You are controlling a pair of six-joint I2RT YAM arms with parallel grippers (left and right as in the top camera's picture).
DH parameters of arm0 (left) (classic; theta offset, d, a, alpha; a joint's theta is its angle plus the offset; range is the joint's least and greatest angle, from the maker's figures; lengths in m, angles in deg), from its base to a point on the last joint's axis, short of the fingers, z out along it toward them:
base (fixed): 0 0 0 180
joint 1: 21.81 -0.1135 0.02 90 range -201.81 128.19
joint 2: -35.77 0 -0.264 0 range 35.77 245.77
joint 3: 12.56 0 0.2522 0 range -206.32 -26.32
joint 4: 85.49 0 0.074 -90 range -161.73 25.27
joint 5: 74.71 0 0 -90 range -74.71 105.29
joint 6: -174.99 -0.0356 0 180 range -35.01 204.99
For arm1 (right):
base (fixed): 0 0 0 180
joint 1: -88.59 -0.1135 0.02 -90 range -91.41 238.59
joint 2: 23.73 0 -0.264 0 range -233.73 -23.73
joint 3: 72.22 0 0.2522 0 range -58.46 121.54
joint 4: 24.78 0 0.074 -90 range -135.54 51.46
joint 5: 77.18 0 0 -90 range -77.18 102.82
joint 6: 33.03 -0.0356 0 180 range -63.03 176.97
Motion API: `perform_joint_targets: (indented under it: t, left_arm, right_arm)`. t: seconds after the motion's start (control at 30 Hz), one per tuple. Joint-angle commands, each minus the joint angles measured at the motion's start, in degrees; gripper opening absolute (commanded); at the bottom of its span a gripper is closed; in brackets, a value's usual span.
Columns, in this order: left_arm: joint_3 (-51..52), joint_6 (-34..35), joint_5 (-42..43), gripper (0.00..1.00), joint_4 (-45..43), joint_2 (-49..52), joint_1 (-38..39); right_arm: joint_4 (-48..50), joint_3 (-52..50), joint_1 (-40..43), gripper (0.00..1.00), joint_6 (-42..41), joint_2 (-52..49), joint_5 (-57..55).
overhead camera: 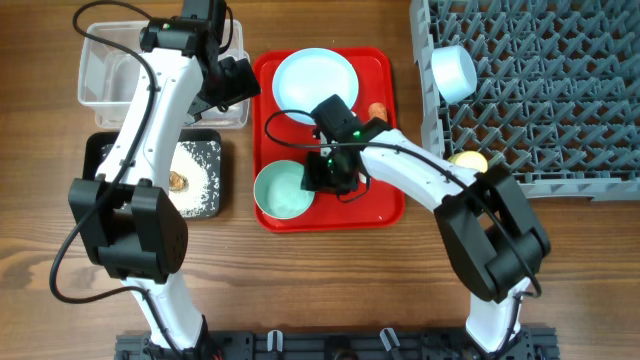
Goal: Sort waste into correct bins and load items into the dishwasher rack
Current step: 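Carry the green bowl to the rack and release it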
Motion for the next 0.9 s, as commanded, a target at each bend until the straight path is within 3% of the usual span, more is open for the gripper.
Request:
perform_joint_targets:
  t: [0.0, 0.1, 0.33, 0.47, 0.53, 0.6, 0.73, 0.8, 0.87]
  left_arm:
    - [-0.3, 0.6, 0.0, 1.00, 0.0, 0.5, 0.1]
    - [-0.3, 0.6, 0.0, 1.00, 0.0, 0.5, 0.1]
    - [-0.3, 0.6, 0.0, 1.00, 0.0, 0.5, 0.1]
    - [-0.3, 0.6, 0.0, 1.00, 0.0, 0.5, 0.1]
    - [-0.3, 0.6, 0.0, 1.00, 0.0, 0.5, 0.1]
    - [-0.3, 0.6, 0.0, 1.00, 0.0, 0.5, 0.1]
    - [-0.3, 0.6, 0.0, 1.00, 0.0, 0.5, 0.1]
    - [-0.3, 0.6, 0.0, 1.00, 0.0, 0.5, 0.1]
    - [-0.3, 0.6, 0.0, 1.00, 0.0, 0.5, 0.1]
  right_arm:
    - [0.3, -0.2, 0.2, 0.21, -1.0, -0.9, 1.7]
    - [0.3, -0.2, 1.0, 0.05, -1.2, -0.8, 2.1]
    - [0.3, 0.1, 4.8, 0.04, 2.9, 1.9, 5.4]
    - [-1.6, 1.8, 7.4, 0.04, 10.1, 10.1, -3.8]
    - [-2.4, 3.1, 9.1, 0.04, 13.7, 16.3, -12.6]
    - [-0.7, 4.0, 11.4, 0.04, 14.0, 24.2, -37.1]
    - [6.7, 4.0, 14.8, 0.04, 17.9, 28.3, -69.1]
    - [12.2, 4.0, 17.9, 0.04, 23.0, 27.9, -79.0]
    - [18.1, 4.0, 21.8, 0.04, 30.3, 27.0, -82.0]
